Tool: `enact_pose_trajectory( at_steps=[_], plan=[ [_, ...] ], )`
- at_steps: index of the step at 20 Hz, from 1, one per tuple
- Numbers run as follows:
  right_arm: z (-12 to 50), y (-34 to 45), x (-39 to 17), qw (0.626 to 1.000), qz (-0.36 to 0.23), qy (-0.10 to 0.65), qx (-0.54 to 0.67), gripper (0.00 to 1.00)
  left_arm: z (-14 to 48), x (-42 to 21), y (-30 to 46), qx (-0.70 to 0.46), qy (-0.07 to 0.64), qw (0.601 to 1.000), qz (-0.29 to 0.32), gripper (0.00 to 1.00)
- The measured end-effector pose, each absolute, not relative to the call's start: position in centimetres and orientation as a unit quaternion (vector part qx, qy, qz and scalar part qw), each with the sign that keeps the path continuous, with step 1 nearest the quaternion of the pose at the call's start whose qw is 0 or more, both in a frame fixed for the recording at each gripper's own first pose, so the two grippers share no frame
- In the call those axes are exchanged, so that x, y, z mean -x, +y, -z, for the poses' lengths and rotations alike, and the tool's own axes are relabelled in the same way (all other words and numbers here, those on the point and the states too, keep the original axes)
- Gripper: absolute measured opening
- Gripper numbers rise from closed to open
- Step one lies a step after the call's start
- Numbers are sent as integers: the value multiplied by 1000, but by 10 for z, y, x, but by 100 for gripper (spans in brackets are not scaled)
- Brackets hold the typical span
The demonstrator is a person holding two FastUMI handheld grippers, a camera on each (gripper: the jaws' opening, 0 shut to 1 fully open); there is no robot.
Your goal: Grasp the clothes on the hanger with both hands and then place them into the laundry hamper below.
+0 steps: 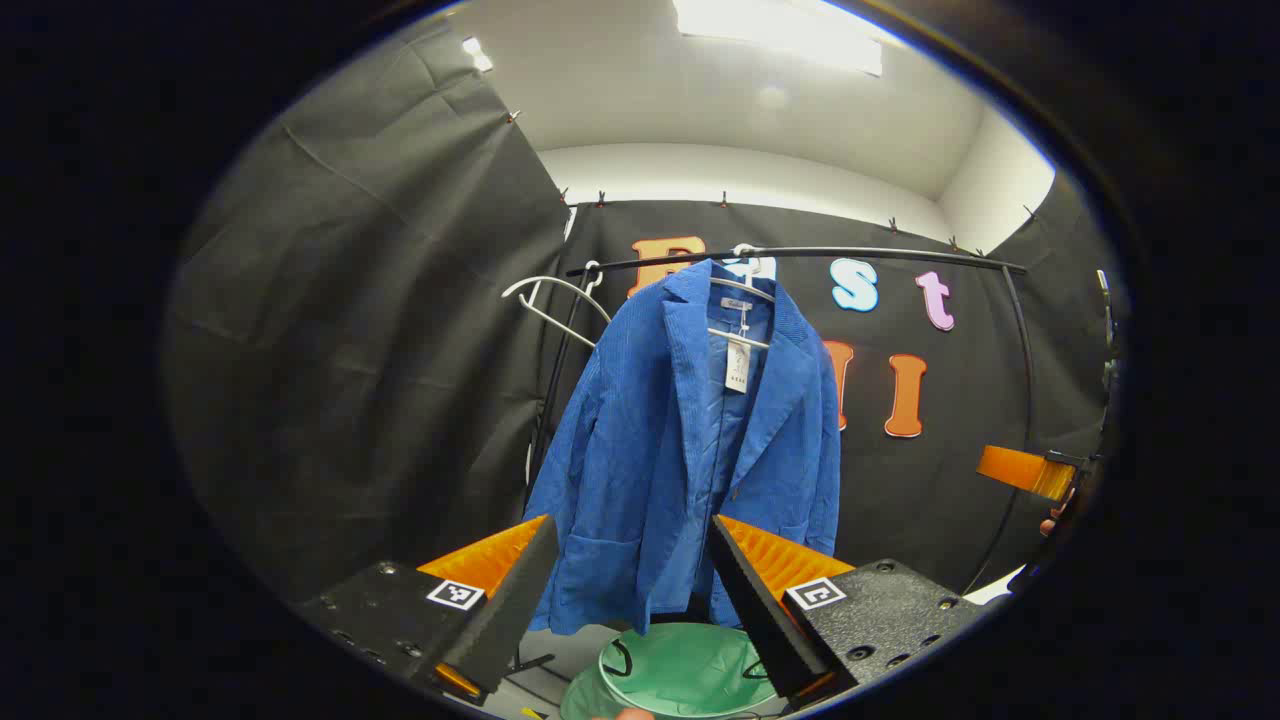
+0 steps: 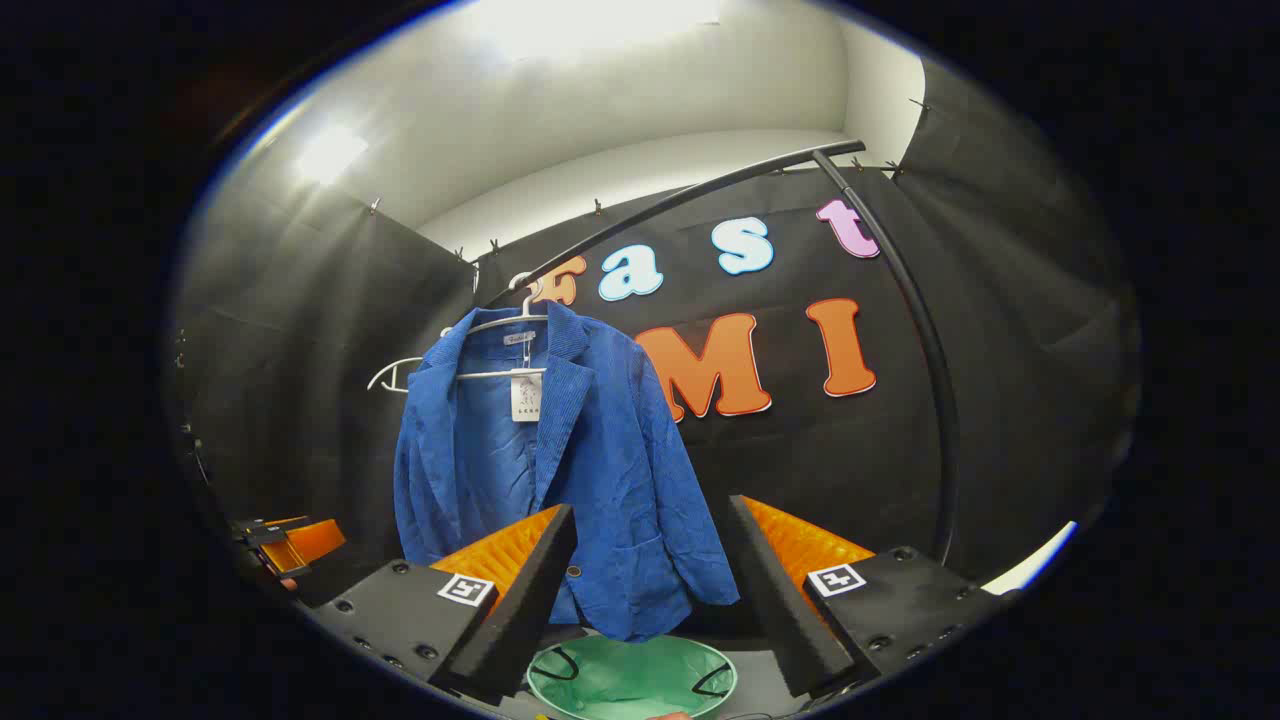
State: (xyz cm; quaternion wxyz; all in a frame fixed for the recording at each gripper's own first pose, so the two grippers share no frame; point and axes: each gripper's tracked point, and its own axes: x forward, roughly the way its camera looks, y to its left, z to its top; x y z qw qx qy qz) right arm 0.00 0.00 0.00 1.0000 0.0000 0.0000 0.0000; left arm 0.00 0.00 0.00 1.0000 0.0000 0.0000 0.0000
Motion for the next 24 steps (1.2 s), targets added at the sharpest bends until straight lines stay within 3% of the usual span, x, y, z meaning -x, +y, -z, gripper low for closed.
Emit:
enact_pose_trajectory(
  at_steps=[1, 3, 9, 10, 12, 13, 14, 15, 17, 18, 20, 21, 24],
  plan=[
    [0, -2, -5, 1000, 4, -2, 2, 98, 0, -5, 0, -1, 0, 1000, 0, 95],
    [5, -3, -17, 1000, 9, 2, 0, 98, -3, -14, -2, -9, -4, 1000, 2, 92],
    [15, 1, -41, 1000, 8, 21, 11, 98, -27, -31, -14, -9, -27, 999, 16, 94],
    [18, 3, -42, 1000, 5, 22, 9, 91, -32, -33, -16, -10, -33, 999, 19, 95],
    [19, 6, -45, 1000, 1, 26, 4, 90, -38, -34, -17, -18, -43, 999, 21, 92],
    [14, 7, -47, 1000, 0, 20, 3, 98, -39, -36, -19, -21, -44, 999, 22, 92],
    [7, 6, -50, 1000, 2, 8, 1, 98, -38, -37, -21, -22, -44, 998, 25, 95],
    [-1, 7, -49, 1000, 2, -3, 2, 90, -36, -40, -24, -20, -44, 998, 29, 93],
    [-6, 11, -52, 1000, 0, -15, 4, 90, -30, -47, -28, -7, -39, 998, 39, 92],
    [-6, 16, -55, 1000, -4, -17, 3, 98, -24, -50, -31, 1, -34, 998, 45, 98],
    [-2, 26, -63, 1000, -14, -16, 0, 98, -13, -54, -34, 8, -23, 998, 50, 97],
    [1, 31, -66, 1000, -18, -14, -2, 99, -10, -56, -32, 8, -20, 999, 48, 92],
    [6, 43, -73, 999, -32, -9, -15, 98, -6, -57, -28, 8, -18, 999, 43, 95]
  ],
)
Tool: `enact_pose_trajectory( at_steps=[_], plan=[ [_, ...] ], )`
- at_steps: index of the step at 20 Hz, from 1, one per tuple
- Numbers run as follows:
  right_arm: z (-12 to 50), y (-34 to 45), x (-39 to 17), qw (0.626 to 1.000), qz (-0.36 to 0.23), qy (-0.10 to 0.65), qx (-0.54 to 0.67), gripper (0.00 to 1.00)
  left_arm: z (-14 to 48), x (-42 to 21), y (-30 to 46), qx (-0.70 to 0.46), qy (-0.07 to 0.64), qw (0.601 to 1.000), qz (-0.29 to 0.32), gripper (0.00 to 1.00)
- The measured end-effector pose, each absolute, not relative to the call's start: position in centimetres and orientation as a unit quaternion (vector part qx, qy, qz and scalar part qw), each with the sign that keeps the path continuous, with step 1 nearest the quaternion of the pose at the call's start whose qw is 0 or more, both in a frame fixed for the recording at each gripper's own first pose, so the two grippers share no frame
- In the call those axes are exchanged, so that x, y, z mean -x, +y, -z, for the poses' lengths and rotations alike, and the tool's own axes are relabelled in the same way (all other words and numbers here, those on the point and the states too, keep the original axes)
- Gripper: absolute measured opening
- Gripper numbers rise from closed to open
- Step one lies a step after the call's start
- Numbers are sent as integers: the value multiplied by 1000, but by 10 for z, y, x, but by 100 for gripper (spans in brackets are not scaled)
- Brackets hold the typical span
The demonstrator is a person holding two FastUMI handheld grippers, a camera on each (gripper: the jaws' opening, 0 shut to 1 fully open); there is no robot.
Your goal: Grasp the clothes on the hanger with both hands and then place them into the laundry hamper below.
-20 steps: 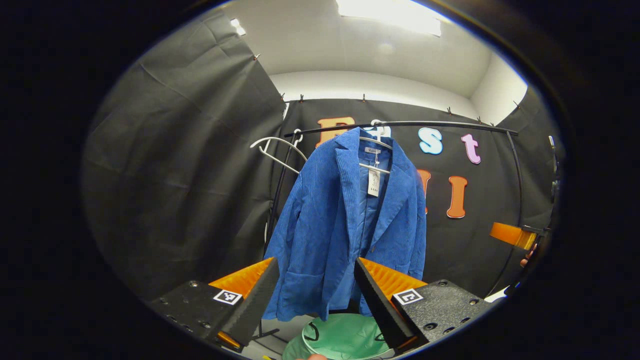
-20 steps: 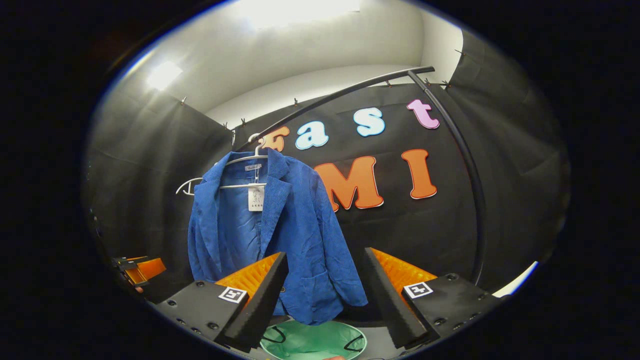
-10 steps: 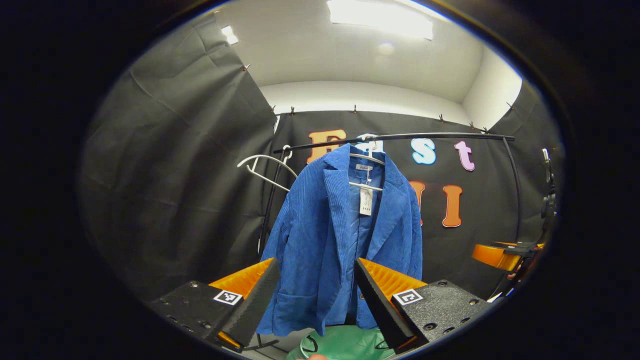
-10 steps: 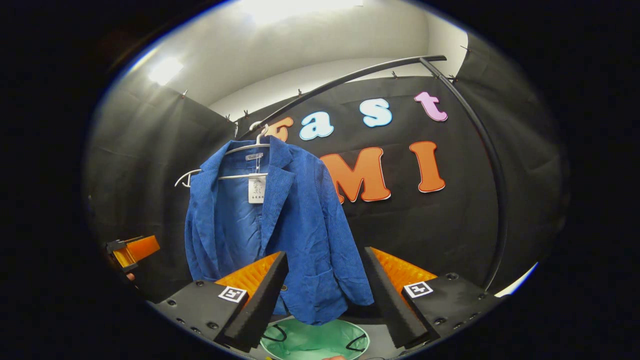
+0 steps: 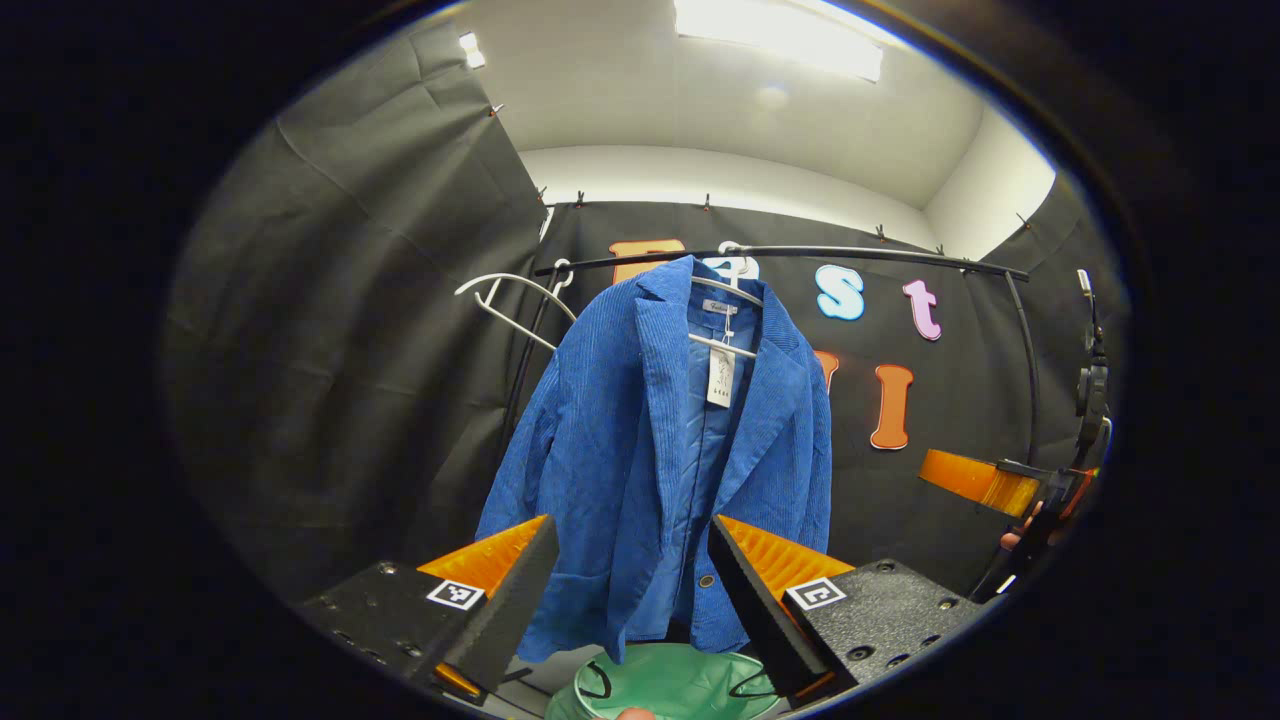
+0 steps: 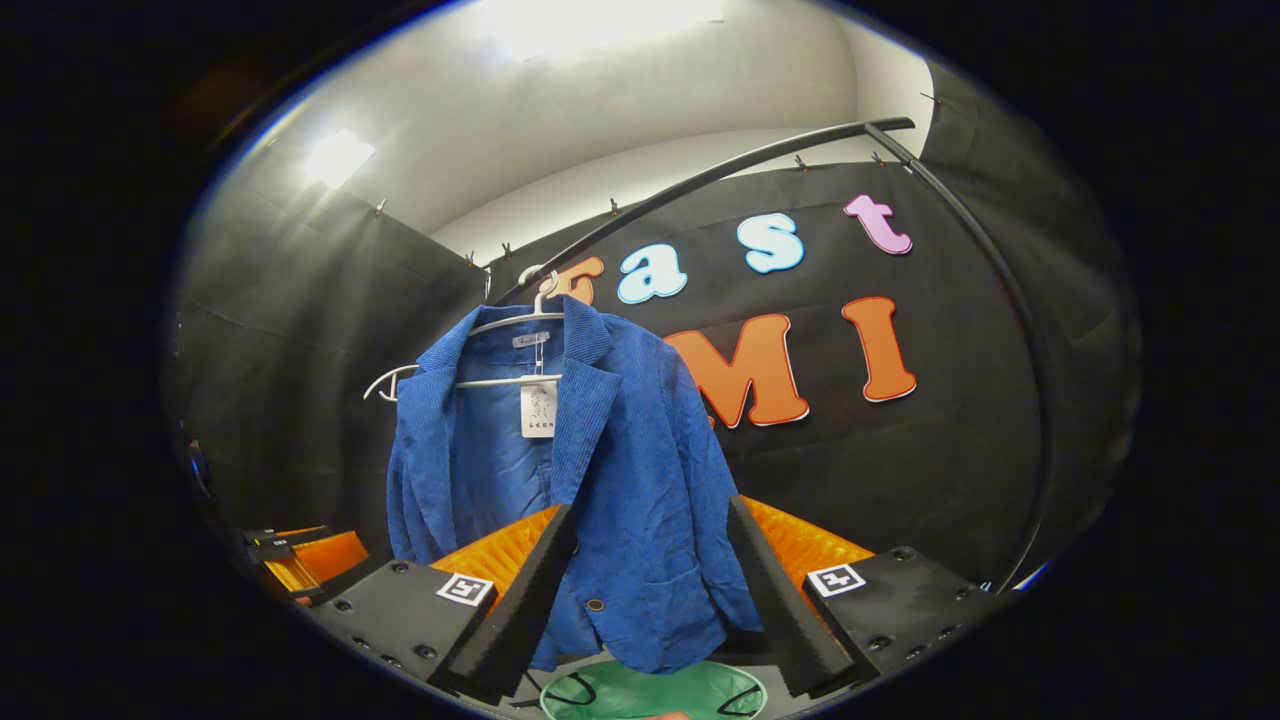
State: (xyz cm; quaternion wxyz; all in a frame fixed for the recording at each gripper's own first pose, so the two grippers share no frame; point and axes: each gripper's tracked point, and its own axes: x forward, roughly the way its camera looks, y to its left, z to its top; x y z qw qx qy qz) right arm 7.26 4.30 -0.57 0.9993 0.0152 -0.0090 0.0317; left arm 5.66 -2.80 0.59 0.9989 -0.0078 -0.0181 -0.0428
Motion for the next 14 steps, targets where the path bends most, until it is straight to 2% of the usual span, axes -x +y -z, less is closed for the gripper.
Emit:
enact_pose_trajectory(
  at_steps=[2, 3, 7, 8, 13, 14],
  plan=[
    [7, 46, -74, 999, -36, -8, -15, 99, -12, -57, -21, 2, -23, 999, 39, 92],
    [7, 46, -74, 999, -36, -9, -14, 99, -15, -57, -17, -5, -28, 999, 35, 95],
    [8, 58, -85, 999, -40, -11, -29, 98, -29, -69, -13, -1, -48, 998, 30, 92],
    [9, 60, -92, 999, -39, -6, -34, 98, -32, -75, -17, 8, -51, 998, 38, 94],
    [-4, 68, -147, 999, -35, -11, -28, 98, -50, -109, -23, 28, -58, 997, 52, 92],
    [-2, 74, -159, 999, -35, -5, -19, 98, -52, -115, -24, 28, -59, 996, 52, 95]
  ],
)
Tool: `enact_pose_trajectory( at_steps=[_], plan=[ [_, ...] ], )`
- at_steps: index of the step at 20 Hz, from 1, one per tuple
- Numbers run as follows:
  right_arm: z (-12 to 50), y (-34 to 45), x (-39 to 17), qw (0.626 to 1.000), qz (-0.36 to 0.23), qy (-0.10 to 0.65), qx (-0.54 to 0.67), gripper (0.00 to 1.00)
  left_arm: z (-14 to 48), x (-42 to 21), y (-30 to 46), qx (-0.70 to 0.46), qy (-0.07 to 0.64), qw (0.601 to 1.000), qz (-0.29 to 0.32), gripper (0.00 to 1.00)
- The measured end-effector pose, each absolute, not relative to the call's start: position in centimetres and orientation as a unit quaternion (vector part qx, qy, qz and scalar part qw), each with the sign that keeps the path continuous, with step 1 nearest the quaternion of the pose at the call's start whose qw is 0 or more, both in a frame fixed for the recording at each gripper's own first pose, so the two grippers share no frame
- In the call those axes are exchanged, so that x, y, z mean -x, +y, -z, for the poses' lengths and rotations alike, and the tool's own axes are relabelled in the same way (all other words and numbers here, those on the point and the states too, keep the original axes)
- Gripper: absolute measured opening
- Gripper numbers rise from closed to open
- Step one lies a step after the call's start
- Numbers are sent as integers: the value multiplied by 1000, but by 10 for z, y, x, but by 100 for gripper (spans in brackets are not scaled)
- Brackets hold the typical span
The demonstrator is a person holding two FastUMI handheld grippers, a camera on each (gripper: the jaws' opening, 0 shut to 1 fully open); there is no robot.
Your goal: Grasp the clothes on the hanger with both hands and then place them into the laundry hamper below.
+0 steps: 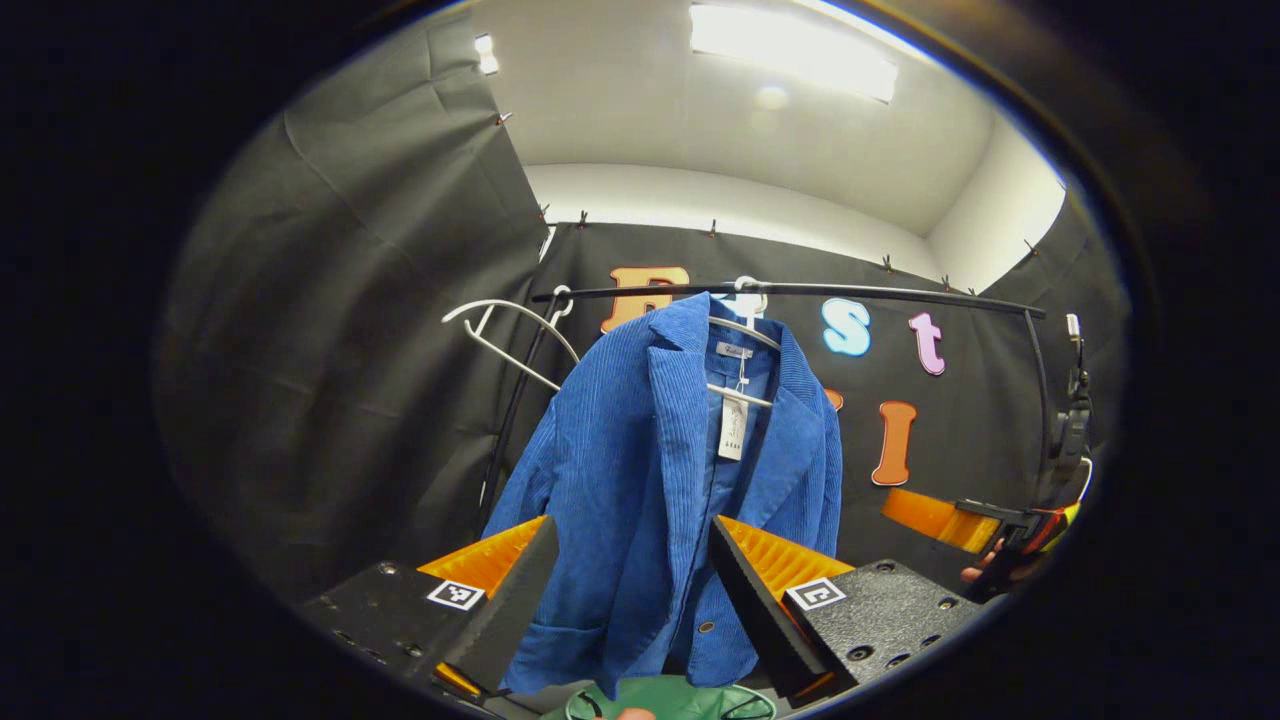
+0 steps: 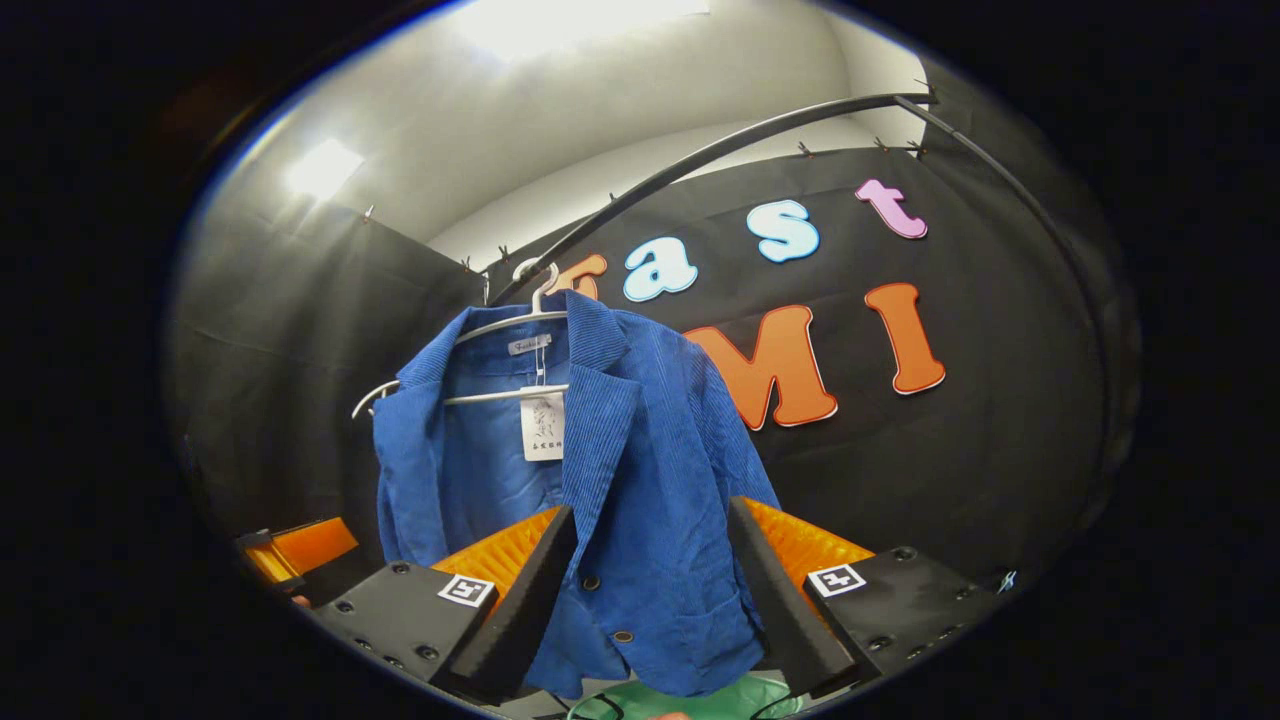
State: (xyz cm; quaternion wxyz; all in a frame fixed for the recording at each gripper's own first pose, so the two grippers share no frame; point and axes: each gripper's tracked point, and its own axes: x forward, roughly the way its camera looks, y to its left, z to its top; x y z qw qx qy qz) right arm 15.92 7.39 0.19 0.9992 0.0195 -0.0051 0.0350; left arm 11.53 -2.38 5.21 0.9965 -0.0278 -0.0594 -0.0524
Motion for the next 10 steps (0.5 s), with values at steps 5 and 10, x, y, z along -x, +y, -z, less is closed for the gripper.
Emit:
enact_pose_trajectory(
  at_steps=[5, 10],
  plan=[
    [13, 113, -226, 999, -39, -7, -15, 98, -46, -130, -31, 33, -61, 995, 69, 92],
    [47, 138, -290, 999, -36, 12, -13, 98, -22, -156, -31, 27, -42, 996, 74, 95]
  ],
)
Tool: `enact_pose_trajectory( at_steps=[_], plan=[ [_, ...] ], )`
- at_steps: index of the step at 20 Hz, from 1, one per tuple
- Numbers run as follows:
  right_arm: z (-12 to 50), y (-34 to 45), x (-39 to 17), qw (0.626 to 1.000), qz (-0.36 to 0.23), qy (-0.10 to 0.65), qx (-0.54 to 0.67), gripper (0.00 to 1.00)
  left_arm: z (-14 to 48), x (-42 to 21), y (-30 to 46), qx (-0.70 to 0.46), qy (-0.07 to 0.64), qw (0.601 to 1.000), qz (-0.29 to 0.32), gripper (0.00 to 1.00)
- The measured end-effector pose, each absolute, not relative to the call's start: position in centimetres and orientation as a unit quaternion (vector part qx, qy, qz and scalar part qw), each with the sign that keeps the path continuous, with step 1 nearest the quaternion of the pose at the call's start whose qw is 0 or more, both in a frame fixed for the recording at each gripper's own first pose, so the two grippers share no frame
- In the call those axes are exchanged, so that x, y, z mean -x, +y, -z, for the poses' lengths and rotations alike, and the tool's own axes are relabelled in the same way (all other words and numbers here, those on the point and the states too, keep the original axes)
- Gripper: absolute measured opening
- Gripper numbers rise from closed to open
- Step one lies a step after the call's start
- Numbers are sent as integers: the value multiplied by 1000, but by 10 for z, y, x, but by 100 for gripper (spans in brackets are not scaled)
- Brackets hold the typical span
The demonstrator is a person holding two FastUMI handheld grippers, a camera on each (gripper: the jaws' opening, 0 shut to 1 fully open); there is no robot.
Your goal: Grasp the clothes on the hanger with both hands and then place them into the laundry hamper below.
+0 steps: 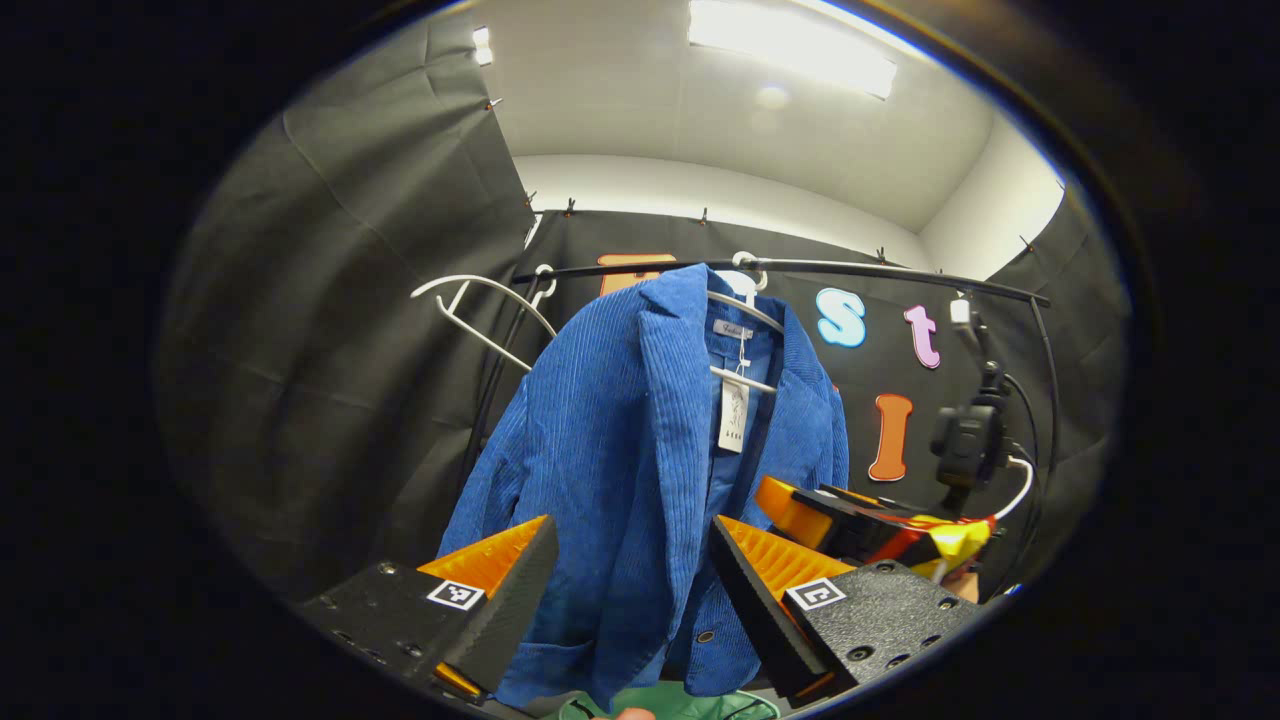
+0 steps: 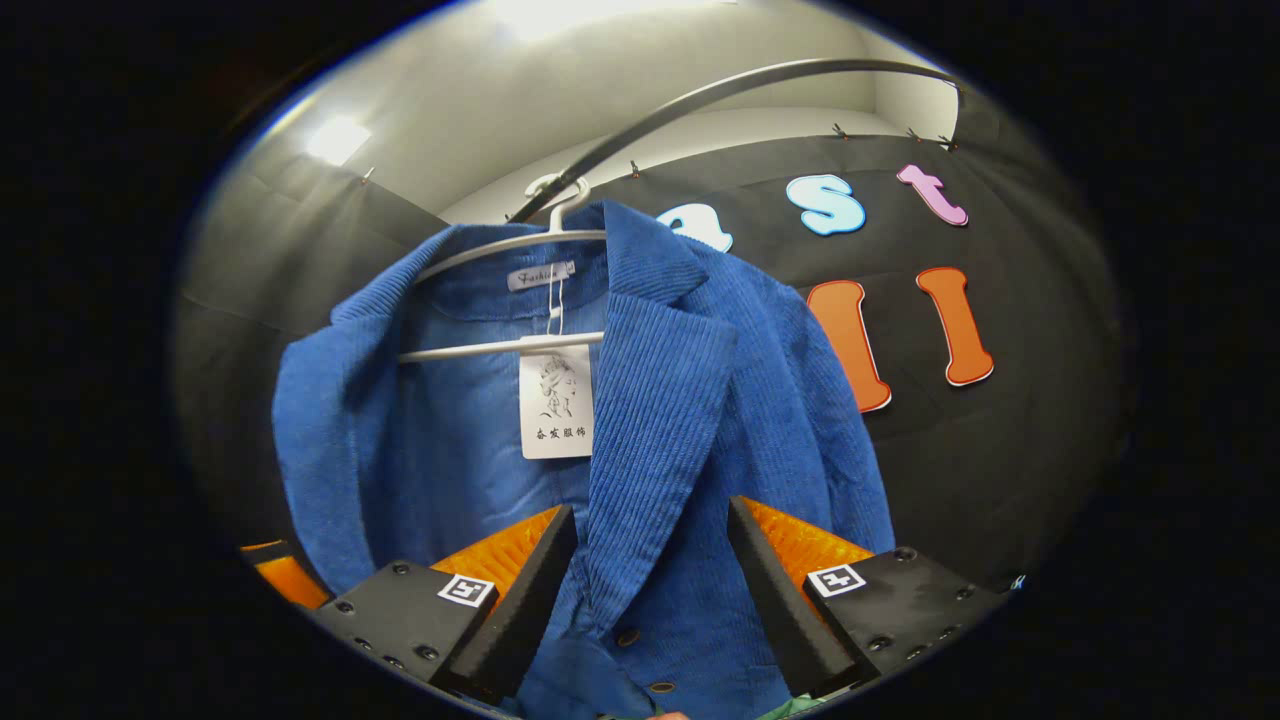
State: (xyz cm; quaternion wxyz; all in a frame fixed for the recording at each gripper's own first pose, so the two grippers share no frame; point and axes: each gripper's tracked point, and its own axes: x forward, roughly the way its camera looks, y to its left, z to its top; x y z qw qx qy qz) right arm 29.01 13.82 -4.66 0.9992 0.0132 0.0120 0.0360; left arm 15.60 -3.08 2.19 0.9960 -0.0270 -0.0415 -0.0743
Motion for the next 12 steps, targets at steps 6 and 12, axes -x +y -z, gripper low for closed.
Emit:
enact_pose_trajectory(
  at_steps=[6, 12],
  plan=[
    [56, 110, -325, 1000, 22, -1, 16, 96, -8, -167, -14, 32, -34, 997, 66, 95],
    [33, 60, -315, 998, 52, -24, 17, 59, -2, -176, -10, 48, -31, 996, 73, 95]
  ],
)
